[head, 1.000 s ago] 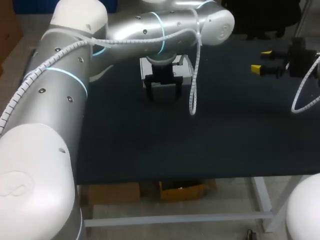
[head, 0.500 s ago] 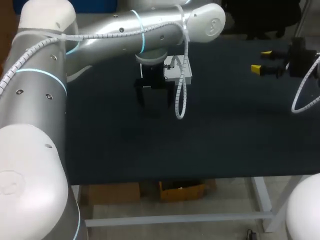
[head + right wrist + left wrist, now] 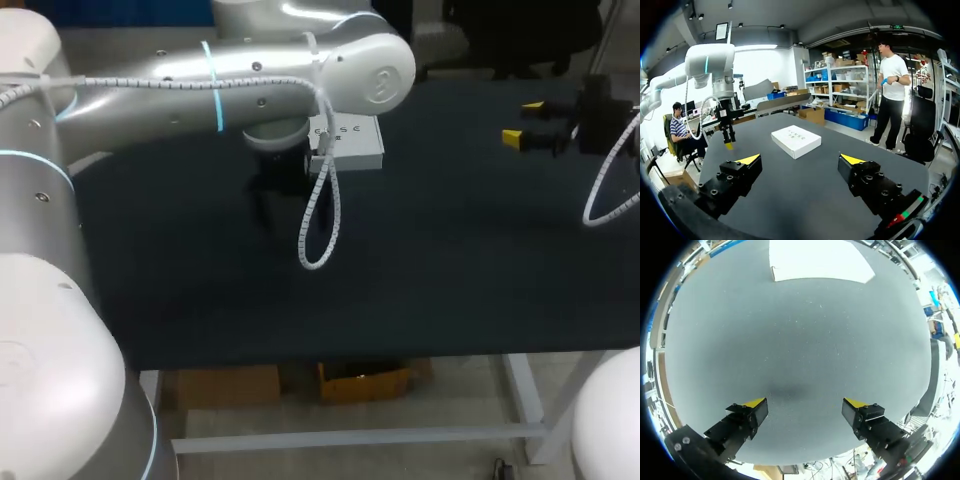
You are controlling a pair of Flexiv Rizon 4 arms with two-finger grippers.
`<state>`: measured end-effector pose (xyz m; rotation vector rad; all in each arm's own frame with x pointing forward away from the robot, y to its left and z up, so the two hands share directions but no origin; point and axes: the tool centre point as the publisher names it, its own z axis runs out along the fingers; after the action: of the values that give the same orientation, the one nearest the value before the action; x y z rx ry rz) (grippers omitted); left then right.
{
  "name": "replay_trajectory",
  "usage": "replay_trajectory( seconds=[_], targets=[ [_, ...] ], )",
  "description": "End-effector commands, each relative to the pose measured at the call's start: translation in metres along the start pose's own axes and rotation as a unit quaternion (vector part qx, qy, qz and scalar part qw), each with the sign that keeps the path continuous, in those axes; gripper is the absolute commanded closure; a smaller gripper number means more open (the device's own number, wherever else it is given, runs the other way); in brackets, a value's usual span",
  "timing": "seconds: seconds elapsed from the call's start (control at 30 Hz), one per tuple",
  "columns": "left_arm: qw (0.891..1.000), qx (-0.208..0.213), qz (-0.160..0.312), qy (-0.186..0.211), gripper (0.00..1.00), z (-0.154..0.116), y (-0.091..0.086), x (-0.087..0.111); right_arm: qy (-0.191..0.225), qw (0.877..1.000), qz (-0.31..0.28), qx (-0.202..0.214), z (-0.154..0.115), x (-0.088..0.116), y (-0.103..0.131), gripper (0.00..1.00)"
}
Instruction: Assemble the packaging by folding the flat box into shape, placing the metal phone stand inside, and closing the box properly
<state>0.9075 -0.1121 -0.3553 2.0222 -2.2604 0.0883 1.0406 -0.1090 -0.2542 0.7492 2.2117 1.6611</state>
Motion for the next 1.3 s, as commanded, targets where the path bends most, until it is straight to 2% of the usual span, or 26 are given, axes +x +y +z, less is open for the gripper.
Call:
replay_trajectory(
  seconds=[0.03,0.23,0.53,0.6,1.3],
  targets=[
    [0.962,0.269,0.017,0.038,0.0,-0.009,0.014,-0.011,0.001,1.0,0.0,-0.001,-0.001,0.0,0.0,0.0],
    [0.955,0.285,0.051,0.063,0.0,-0.016,0.012,-0.019,0.001,1.0,0.0,-0.001,-0.001,0.0,0.0,0.0],
    [0.949,0.291,0.094,0.074,0.0,-0.03,-0.001,-0.016,0.001,1.0,0.0,-0.001,-0.001,0.0,0.0,0.0],
    [0.951,0.279,0.111,0.079,0.0,-0.035,-0.004,-0.013,0.001,1.0,0.0,-0.001,-0.001,0.0,0.0,0.0],
    [0.951,0.279,0.111,0.079,0.0,-0.035,-0.004,-0.013,0.001,1.0,0.0,-0.001,-0.001,0.0,0.0,0.0]
  ],
)
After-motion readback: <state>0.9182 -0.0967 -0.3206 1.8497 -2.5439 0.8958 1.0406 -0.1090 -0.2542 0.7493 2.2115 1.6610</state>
